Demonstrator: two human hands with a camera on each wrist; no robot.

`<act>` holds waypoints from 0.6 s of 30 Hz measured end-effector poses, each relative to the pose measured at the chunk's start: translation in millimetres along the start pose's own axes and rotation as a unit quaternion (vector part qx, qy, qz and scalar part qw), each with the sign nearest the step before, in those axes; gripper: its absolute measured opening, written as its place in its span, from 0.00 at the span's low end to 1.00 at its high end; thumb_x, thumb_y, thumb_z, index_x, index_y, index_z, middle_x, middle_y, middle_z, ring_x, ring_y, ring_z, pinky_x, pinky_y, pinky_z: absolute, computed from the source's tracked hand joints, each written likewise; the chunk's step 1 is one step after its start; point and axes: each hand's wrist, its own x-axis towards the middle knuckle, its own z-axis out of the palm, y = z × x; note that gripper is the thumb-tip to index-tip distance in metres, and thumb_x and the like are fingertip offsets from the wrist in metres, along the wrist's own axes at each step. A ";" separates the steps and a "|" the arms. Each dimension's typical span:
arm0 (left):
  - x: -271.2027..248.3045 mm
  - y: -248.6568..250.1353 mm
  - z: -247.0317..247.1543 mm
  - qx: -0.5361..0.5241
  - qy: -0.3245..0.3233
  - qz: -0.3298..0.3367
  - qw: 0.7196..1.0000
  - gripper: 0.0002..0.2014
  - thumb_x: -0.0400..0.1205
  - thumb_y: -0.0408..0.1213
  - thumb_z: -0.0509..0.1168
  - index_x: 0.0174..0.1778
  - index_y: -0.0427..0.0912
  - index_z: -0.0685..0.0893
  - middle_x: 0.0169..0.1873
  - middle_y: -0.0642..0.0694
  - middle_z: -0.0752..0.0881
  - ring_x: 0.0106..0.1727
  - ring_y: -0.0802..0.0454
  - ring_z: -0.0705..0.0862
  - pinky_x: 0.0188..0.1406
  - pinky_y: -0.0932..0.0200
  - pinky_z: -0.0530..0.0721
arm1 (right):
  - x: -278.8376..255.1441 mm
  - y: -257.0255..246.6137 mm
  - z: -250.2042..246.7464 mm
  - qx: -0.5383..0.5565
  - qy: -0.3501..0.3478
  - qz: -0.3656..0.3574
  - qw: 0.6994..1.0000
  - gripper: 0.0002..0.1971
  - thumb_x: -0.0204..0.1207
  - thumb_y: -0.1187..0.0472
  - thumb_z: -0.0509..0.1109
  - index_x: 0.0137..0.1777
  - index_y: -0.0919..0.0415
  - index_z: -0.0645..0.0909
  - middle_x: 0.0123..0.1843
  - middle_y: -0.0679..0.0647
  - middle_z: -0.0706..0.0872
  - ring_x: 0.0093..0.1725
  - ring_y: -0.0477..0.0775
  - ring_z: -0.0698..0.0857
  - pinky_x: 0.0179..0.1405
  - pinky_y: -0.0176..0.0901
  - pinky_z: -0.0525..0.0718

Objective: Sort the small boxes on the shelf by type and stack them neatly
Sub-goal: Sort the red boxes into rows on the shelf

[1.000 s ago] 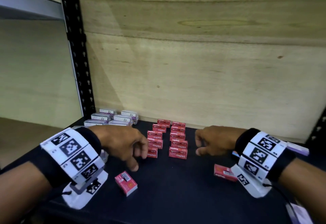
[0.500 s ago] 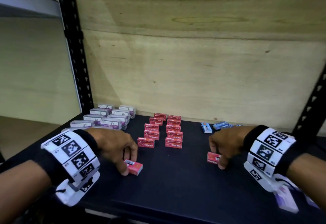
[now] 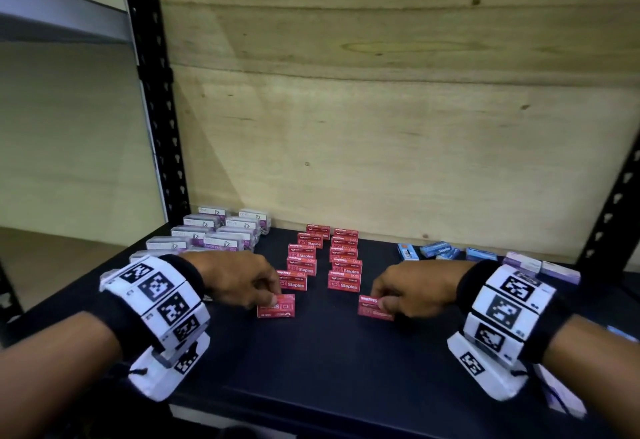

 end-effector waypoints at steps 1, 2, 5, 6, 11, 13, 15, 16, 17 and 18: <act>0.2 -0.2 0.2 0.000 0.001 0.001 1.000 0.11 0.87 0.50 0.61 0.61 0.55 0.83 0.42 0.59 0.87 0.43 0.63 0.83 0.46 0.66 0.78 | 0.9 -1.8 -0.1 0.000 0.004 -0.001 1.000 0.13 0.87 0.52 0.59 0.63 0.51 0.82 0.58 0.48 0.87 0.56 0.50 0.84 0.61 0.46 0.81; 0.0 -0.2 0.2 0.001 0.002 0.002 1.000 0.11 0.87 0.50 0.61 0.61 0.54 0.83 0.41 0.61 0.86 0.42 0.65 0.83 0.46 0.66 0.78 | 2.2 -3.5 -0.2 0.000 0.007 -0.001 1.000 0.13 0.87 0.51 0.59 0.64 0.51 0.82 0.59 0.48 0.87 0.58 0.51 0.84 0.61 0.46 0.80; -0.4 0.1 0.6 -0.005 0.001 0.004 1.000 0.12 0.86 0.50 0.63 0.63 0.56 0.83 0.48 0.63 0.87 0.48 0.65 0.84 0.54 0.63 0.82 | 6.2 -5.9 0.2 0.000 0.016 -0.001 1.000 0.13 0.87 0.51 0.59 0.63 0.52 0.82 0.59 0.49 0.87 0.58 0.53 0.84 0.61 0.47 0.81; -0.7 1.0 0.8 -0.009 0.001 0.006 1.000 0.12 0.85 0.49 0.65 0.64 0.56 0.83 0.49 0.62 0.87 0.50 0.64 0.85 0.57 0.61 0.82 | 7.8 -6.2 0.3 0.001 0.019 -0.002 1.000 0.13 0.87 0.51 0.59 0.62 0.52 0.82 0.58 0.50 0.87 0.58 0.53 0.84 0.60 0.48 0.81; 4.7 8.5 4.5 0.027 0.030 0.035 0.999 0.18 0.81 0.49 0.70 0.68 0.56 0.81 0.52 0.60 0.84 0.51 0.59 0.83 0.56 0.62 0.81 | 15.3 -7.8 2.4 -0.007 0.036 -0.011 0.999 0.06 0.86 0.50 0.59 0.50 0.47 0.75 0.51 0.48 0.83 0.52 0.52 0.82 0.52 0.45 0.78; 7.4 12.1 5.6 0.048 0.037 0.044 0.997 0.18 0.81 0.46 0.70 0.68 0.58 0.81 0.50 0.60 0.82 0.49 0.58 0.81 0.52 0.63 0.79 | 17.7 -9.3 3.0 -0.007 0.039 -0.010 0.999 0.05 0.86 0.49 0.60 0.49 0.44 0.74 0.51 0.48 0.84 0.53 0.53 0.82 0.52 0.45 0.78; 8.9 14.7 4.5 0.062 0.044 0.057 0.995 0.20 0.82 0.42 0.70 0.70 0.60 0.80 0.47 0.59 0.80 0.46 0.59 0.79 0.49 0.65 0.76 | 19.9 -10.4 2.9 -0.004 0.042 -0.008 0.999 0.05 0.86 0.49 0.61 0.51 0.45 0.76 0.55 0.50 0.85 0.55 0.55 0.84 0.55 0.47 0.80; 9.1 15.4 3.5 0.059 0.048 0.062 0.995 0.22 0.82 0.39 0.69 0.71 0.61 0.79 0.48 0.59 0.80 0.44 0.59 0.78 0.49 0.65 0.76 | 20.9 -10.9 3.0 -0.001 0.043 -0.008 0.999 0.06 0.86 0.49 0.61 0.53 0.46 0.78 0.55 0.50 0.85 0.55 0.55 0.84 0.55 0.47 0.80; 8.5 15.1 2.8 0.054 0.053 0.066 0.995 0.23 0.82 0.37 0.69 0.72 0.61 0.78 0.49 0.58 0.81 0.43 0.60 0.78 0.48 0.66 0.76 | 22.1 -11.5 2.9 0.004 0.044 -0.008 0.999 0.07 0.86 0.49 0.61 0.55 0.47 0.79 0.55 0.50 0.85 0.56 0.55 0.84 0.55 0.48 0.80; 8.4 14.0 2.3 0.046 0.061 0.071 0.995 0.23 0.83 0.36 0.68 0.72 0.62 0.78 0.50 0.58 0.82 0.43 0.60 0.79 0.48 0.67 0.76 | 23.3 -12.2 3.0 0.007 0.046 -0.008 0.999 0.08 0.86 0.49 0.61 0.57 0.48 0.80 0.53 0.50 0.84 0.56 0.55 0.84 0.55 0.48 0.80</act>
